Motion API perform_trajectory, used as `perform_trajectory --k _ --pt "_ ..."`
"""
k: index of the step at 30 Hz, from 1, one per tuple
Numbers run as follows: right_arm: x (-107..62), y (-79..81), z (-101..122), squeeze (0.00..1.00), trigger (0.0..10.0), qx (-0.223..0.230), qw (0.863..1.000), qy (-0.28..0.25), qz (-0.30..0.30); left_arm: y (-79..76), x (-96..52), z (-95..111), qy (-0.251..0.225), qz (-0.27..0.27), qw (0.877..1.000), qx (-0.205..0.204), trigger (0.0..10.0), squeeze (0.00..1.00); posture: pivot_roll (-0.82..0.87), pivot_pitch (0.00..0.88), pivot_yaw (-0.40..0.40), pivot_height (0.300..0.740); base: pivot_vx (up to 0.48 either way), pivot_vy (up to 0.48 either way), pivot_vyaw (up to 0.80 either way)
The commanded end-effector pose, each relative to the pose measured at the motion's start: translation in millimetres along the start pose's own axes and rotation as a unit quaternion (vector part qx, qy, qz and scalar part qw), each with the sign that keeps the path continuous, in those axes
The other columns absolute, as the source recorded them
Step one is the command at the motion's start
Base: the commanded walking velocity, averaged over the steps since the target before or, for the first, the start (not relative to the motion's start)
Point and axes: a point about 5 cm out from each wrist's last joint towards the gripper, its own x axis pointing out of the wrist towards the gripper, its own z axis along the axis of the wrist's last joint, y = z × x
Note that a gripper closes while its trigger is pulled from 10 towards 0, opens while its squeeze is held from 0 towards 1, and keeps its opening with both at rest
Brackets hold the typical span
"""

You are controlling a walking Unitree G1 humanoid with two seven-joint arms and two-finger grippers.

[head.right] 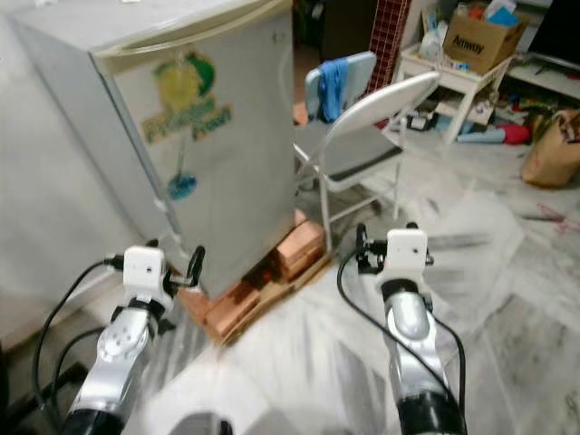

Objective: Restocking fridge

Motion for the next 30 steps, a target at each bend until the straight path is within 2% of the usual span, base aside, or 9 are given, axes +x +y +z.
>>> perform_trajectory --k 1,12,16,30 --pt "1.1 -6.9 2 0.00 10.0 -0.007 1.000 -0.004 -0.004 -4.0 2.1 2 -0.005 -0.003 1.000 -0.005 10.0 0.00 -0.03 0.000 0.011 0.740 0.000 0.424 0.00" --pt "6.2 -2.1 4 0.00 10.0 -0.007 1.000 -0.005 0.007 -5.9 1.1 1 -0.003 -0.011 1.000 0.001 10.0 0.00 -0.03 0.000 0.007 0.740 0.000 0.446 0.00" --pt "4.8 -2.6 5 0.00 10.0 -0.008 1.000 -0.007 0.005 -11.0 1.8 1 -0.003 -0.030 1.000 0.003 10.0 0.00 -0.04 0.000 0.012 0.740 0.167 0.385 -0.69" --pt "9.5 -3.1 7 0.00 10.0 -0.007 1.000 -0.008 0.004 -15.5 -1.1 1 -0.006 -0.035 0.999 -0.010 10.0 0.00 -0.03 0.000 0.006 0.740 0.000 0.000 -0.80"
